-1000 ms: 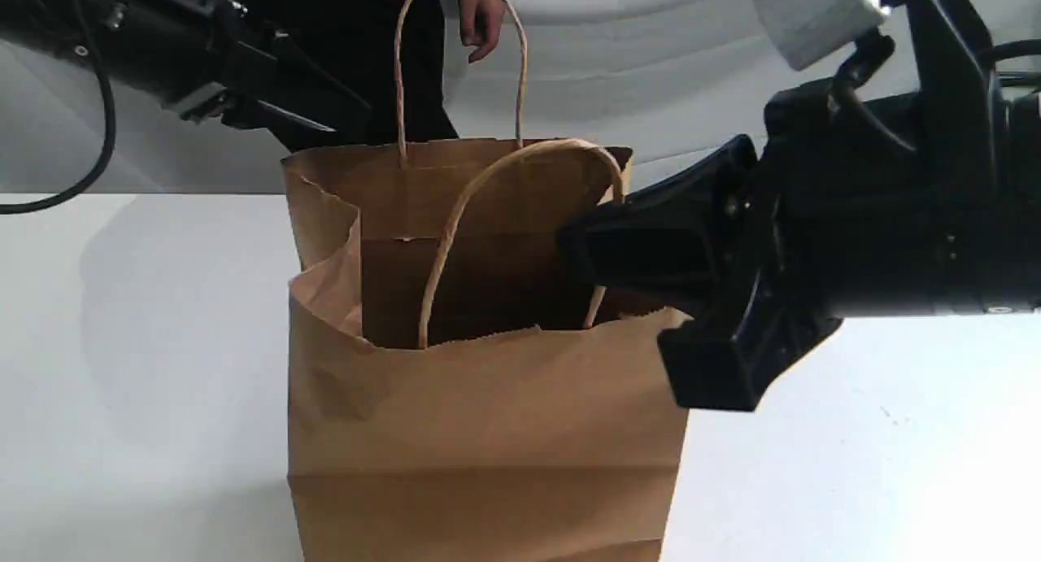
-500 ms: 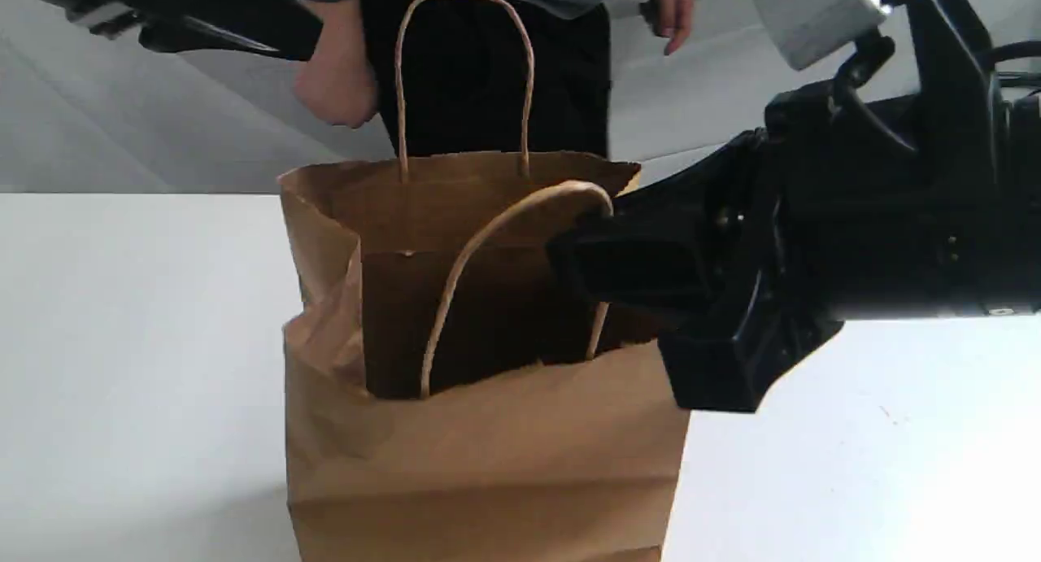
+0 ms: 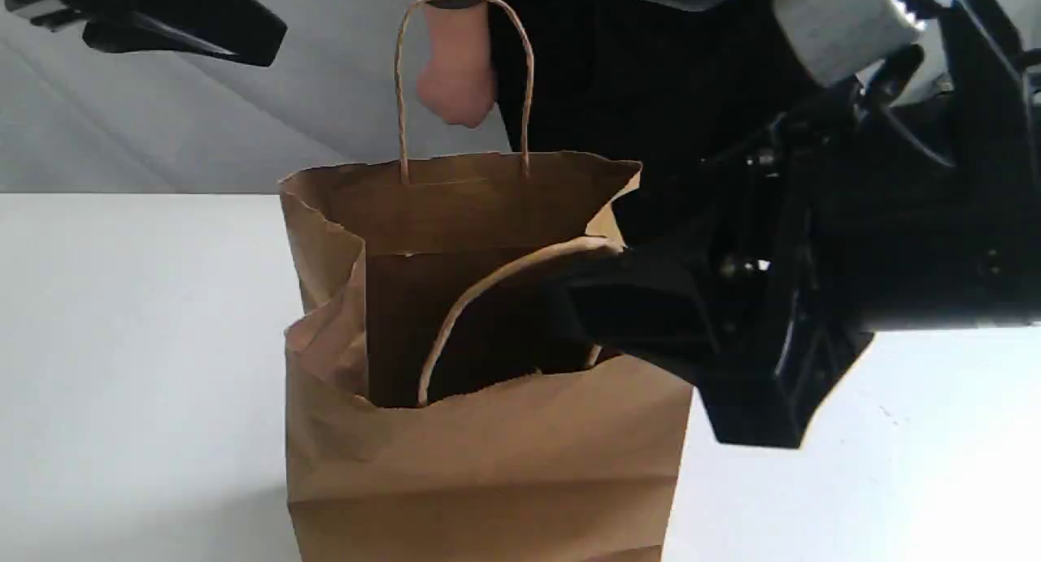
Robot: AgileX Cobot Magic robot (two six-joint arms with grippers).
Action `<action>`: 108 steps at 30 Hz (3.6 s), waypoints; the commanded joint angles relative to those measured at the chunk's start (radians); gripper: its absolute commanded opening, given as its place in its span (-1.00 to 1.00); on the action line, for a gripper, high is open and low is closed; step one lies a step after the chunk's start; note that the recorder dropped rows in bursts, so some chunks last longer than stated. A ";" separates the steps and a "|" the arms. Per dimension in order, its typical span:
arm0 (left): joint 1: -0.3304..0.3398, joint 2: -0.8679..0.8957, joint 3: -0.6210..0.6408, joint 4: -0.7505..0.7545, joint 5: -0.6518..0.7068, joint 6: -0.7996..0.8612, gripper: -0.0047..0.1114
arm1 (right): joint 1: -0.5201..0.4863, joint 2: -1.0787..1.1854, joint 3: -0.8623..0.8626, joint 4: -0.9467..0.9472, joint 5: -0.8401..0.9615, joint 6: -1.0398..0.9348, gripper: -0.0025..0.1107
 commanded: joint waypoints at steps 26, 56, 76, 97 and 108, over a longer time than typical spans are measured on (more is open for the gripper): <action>0.001 -0.344 0.338 -0.032 -0.300 -0.047 -0.92 | 0.002 -0.429 0.004 -0.466 0.017 0.435 -0.96; 0.001 -1.173 1.242 -0.051 -1.013 -0.156 -0.92 | 0.002 -0.474 0.640 -0.543 -1.066 0.540 -0.96; 0.001 -1.181 1.264 -0.149 -1.041 -0.175 -0.92 | 0.002 -0.474 0.669 -0.538 -1.020 0.551 -0.96; 0.001 -1.181 1.264 -0.149 -1.041 -0.173 -0.92 | -0.200 -0.573 0.672 -0.519 -0.559 0.551 -0.96; 0.001 -1.181 1.264 -0.149 -1.041 -0.173 -0.92 | -0.463 -0.875 0.718 -0.605 -0.388 0.551 -0.96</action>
